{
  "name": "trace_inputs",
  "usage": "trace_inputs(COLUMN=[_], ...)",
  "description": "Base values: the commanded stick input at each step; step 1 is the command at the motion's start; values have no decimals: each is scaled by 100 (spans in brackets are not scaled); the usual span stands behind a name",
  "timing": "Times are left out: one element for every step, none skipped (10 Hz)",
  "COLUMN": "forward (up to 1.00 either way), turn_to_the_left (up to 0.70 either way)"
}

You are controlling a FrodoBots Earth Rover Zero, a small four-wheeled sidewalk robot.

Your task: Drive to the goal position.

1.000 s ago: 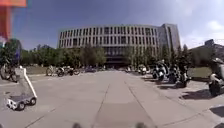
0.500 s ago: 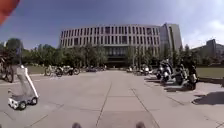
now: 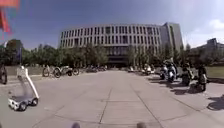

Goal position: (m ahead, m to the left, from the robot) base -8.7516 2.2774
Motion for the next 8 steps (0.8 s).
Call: trace_inputs(forward=[70, 70, 70, 70, 70, 70, 70, 70], turn_to_the_left=[-6, -6, -6, -6, -6, -6, -6, -6])
